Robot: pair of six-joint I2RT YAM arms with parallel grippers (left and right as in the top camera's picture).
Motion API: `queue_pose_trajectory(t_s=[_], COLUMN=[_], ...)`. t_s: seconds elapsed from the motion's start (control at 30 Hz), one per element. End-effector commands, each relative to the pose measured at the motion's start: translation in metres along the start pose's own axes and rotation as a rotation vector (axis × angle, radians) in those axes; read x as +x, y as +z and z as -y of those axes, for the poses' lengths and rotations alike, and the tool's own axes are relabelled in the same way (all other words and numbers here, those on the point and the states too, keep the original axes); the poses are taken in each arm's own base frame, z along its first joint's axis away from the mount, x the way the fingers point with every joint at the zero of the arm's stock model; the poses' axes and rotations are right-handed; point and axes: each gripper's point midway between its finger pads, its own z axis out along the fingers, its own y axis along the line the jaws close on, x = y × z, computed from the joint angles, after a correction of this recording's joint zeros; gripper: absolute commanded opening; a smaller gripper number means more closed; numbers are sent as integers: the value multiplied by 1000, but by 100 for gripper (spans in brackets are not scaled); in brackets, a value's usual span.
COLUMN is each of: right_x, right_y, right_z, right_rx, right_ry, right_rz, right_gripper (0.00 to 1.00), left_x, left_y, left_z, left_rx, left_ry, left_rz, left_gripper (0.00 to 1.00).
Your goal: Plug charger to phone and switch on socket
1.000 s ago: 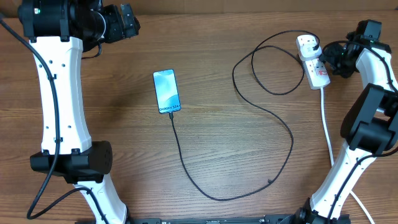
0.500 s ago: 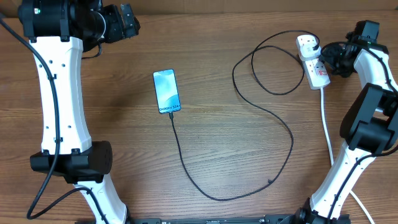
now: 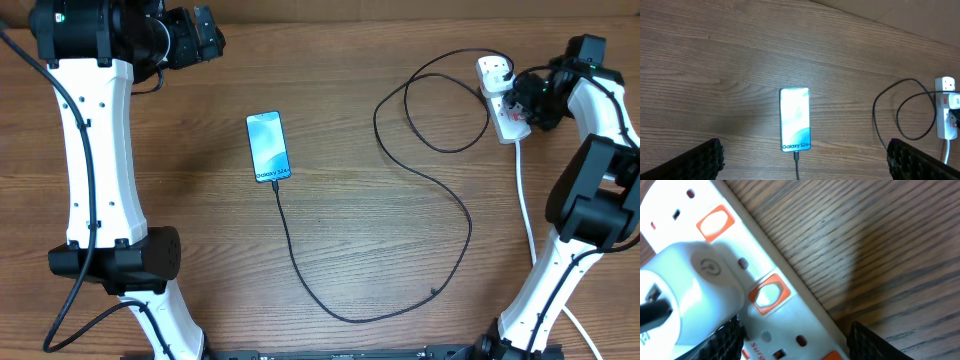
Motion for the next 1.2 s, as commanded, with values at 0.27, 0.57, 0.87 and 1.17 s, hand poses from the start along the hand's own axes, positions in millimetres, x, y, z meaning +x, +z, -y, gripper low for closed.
queue_pose_trajectory(t_s=[0.27,0.57,0.87,1.17], right_x=[17,-42,-49,-24], right_y=[9,-67,-152,-287], right_z=[-5,6,-25,-93], right_rx=[5,138,100,-191], right_ry=[-27,-29,-49,-107], right_rz=[-74,67,87,189], right_gripper=[64,62,45,45], left_x=[1,1,1,1], left_y=[3,3,3,3], left_z=[1,1,1,1], left_rx=[-8,-8,-7,-7], left_ry=[6,5,6,6], left_rz=[-6,-6,-6,-6], left_gripper=[100,100,100,100])
